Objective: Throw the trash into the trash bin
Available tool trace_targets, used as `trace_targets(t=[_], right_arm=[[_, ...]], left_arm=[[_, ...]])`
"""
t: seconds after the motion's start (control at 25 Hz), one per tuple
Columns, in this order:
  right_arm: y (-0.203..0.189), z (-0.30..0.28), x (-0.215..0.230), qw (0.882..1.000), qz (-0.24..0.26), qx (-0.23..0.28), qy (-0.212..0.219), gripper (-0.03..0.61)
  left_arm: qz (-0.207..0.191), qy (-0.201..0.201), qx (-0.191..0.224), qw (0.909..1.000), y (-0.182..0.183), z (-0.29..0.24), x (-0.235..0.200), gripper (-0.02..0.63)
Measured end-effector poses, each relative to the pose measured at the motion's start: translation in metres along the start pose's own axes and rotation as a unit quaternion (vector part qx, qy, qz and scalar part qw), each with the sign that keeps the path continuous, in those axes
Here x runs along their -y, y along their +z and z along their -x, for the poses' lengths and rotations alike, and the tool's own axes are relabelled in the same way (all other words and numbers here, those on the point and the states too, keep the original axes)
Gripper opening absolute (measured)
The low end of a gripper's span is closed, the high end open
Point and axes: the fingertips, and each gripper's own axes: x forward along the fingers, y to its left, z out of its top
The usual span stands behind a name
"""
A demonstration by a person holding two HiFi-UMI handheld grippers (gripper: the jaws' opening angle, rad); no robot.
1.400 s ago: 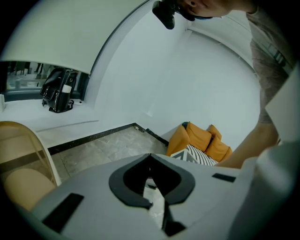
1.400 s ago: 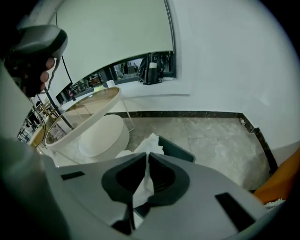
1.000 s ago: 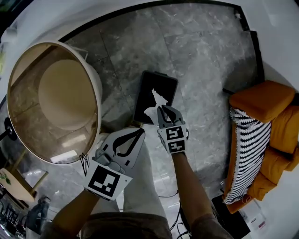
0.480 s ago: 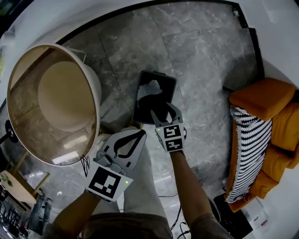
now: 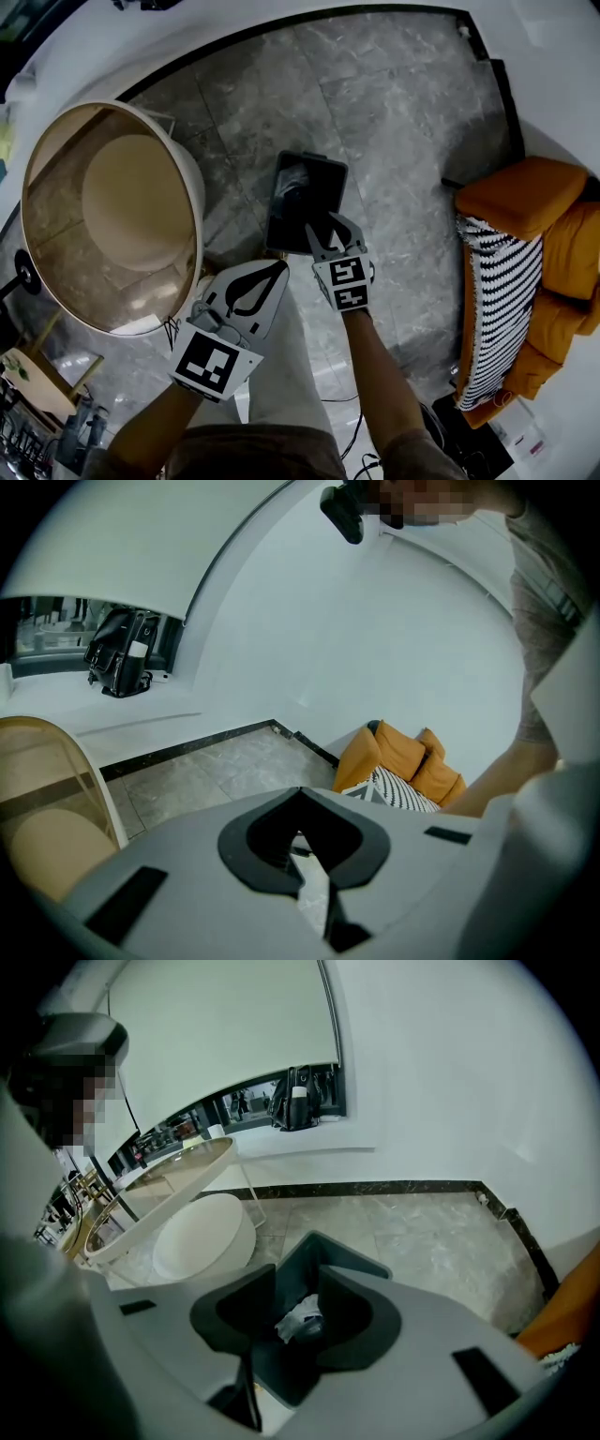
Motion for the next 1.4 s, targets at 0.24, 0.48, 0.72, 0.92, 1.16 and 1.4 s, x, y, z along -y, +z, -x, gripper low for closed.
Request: trace_targets(t=[0.24,0.48,0.72,0.92,1.16,1.4], right_arm=[[0.022,0.02,-0.008,0.999,-0.004,0.034,0.004,0.02],[0.047,0.06,-0.026,0.999,-0.016,0.039,0.012,0.018],[0.107,0.128,-0.066,0.996,-0.028,0.073,0.032,0.018],[0.182,0.199,-0.109,0.987,-0.03,0.139,0.068,0.018],[0.256,0.284,-0.179,0.971,0.004,0.204,0.123,0.02],[0.3,0.359,-0.254,0.943,0.073,0.264,0.191,0.02]], left_arm=[[0.004,0.0,0.005,1.0,0.01,0.008,0.004,0.019],[0.0,-0.004,0.004,1.0,0.029,0.029,0.019,0.018],[-0.003,0.006,0.014,0.9999,0.074,0.083,0.04,0.018],[-0.012,0.022,0.037,0.999,0.118,0.138,0.061,0.019],[-0.026,0.043,0.074,0.996,0.157,0.216,0.085,0.018],[-0.051,0.07,0.124,0.9885,0.179,0.29,0.105,0.018]])
